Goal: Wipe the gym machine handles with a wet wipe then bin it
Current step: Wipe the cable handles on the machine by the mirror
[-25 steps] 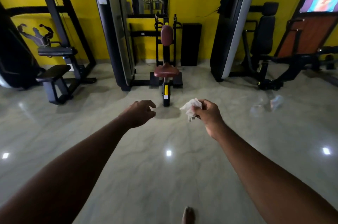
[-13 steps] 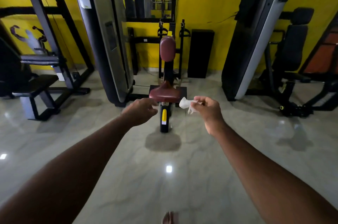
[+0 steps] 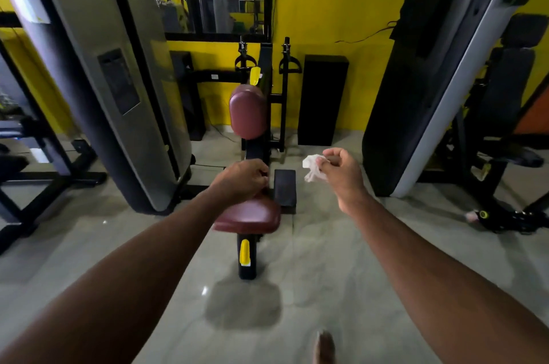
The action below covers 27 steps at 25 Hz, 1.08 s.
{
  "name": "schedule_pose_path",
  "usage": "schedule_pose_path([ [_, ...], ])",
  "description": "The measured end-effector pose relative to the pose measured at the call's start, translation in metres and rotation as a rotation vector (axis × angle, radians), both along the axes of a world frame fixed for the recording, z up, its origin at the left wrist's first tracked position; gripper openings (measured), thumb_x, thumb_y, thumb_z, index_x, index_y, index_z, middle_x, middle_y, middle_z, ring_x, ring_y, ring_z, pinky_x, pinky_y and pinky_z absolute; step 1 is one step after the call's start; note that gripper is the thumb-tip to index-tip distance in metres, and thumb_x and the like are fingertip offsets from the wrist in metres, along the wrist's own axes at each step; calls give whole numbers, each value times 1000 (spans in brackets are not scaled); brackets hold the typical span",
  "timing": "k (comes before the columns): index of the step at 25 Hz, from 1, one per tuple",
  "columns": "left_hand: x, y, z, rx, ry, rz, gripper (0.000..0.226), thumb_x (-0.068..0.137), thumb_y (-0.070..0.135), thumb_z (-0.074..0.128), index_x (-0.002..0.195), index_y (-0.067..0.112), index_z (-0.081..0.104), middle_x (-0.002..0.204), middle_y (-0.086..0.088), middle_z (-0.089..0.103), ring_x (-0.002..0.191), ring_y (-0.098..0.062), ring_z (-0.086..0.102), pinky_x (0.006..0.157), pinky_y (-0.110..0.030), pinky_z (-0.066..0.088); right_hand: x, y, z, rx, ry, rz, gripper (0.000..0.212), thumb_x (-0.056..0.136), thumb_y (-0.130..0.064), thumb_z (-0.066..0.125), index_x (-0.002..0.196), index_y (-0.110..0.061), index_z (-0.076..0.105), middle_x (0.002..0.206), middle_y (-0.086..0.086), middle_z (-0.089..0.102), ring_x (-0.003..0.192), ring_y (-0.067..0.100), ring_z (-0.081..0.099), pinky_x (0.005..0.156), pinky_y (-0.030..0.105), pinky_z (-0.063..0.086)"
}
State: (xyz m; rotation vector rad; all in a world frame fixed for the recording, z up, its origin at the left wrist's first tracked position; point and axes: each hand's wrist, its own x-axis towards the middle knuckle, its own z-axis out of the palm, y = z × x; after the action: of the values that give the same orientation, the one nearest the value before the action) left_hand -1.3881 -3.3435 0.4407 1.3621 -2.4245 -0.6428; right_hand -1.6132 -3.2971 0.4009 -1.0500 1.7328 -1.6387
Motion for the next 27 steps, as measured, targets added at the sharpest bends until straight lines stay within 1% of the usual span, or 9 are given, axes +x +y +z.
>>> schedule_pose_path([
  [3, -71, -103, -18, -9, 2, 5, 31, 91, 27, 59, 121, 19, 63, 109, -2, 69, 97, -21, 63, 88, -40, 52, -68, -106, -20, 10, -23, 31, 11, 89, -13, 66, 96, -22, 69, 90, 4, 72, 81, 17, 68, 71, 31, 55],
  [9, -191, -283, -18, 44, 11, 61, 34, 93, 31, 58, 125, 22, 59, 118, -2, 66, 107, -22, 61, 93, -41, 50, -182, -292, -10, 84, -95, 77, 15, 84, -6, 68, 99, -7, 71, 87, 5, 72, 71, 9, 66, 61, 17, 52],
  [11, -219, -337, -16, 43, -7, 73, 37, 93, 31, 58, 129, 22, 57, 121, -2, 64, 110, -22, 59, 94, -40, 49, -210, -353, -15, 107, -81, 55, 13, 81, -12, 68, 94, -10, 71, 86, 6, 74, 73, 11, 69, 65, 24, 58],
  [13, -249, -397, -20, 42, -4, 97, 39, 93, 29, 59, 131, 22, 56, 121, -3, 63, 112, -23, 59, 95, -40, 49, -236, -419, -27, 139, -51, 59, 14, 74, -27, 65, 81, -16, 69, 81, 7, 74, 77, 21, 73, 74, 42, 61],
  [14, -262, -428, -24, 29, 2, 104, 38, 92, 29, 59, 130, 22, 56, 120, -3, 63, 111, -23, 59, 94, -41, 49, -249, -451, -37, 141, -41, 75, 17, 72, -33, 63, 78, -18, 69, 79, 6, 74, 77, 24, 73, 75, 46, 61],
  [16, -289, -488, -29, -9, -8, 112, 36, 92, 28, 60, 127, 21, 56, 118, -4, 63, 110, -24, 59, 92, -41, 49, -268, -509, -50, 150, -19, 51, 24, 74, -39, 63, 81, -17, 70, 78, 4, 74, 77, 25, 72, 76, 44, 60],
  [20, -332, -607, -40, -39, -16, 84, 43, 91, 27, 62, 133, 21, 53, 127, -4, 60, 117, -22, 55, 97, -41, 47, -298, -614, -60, 143, -36, 11, 10, 84, -26, 64, 86, -18, 69, 83, 3, 73, 79, 18, 69, 72, 33, 56],
  [24, -360, -724, -44, -43, -161, 10, 50, 91, 29, 62, 138, 23, 48, 136, -5, 53, 127, -25, 45, 102, -43, 42, -322, -715, -70, 158, -2, 21, 10, 85, -28, 62, 92, -21, 66, 91, 2, 72, 86, 19, 69, 79, 39, 57],
  [27, -376, -807, -47, -79, -235, -28, 55, 91, 31, 61, 142, 25, 43, 138, -3, 50, 128, -26, 44, 103, -45, 41, -337, -787, -77, 161, 42, 12, 15, 90, -23, 61, 102, -16, 69, 96, 1, 71, 89, 16, 67, 79, 35, 56],
])
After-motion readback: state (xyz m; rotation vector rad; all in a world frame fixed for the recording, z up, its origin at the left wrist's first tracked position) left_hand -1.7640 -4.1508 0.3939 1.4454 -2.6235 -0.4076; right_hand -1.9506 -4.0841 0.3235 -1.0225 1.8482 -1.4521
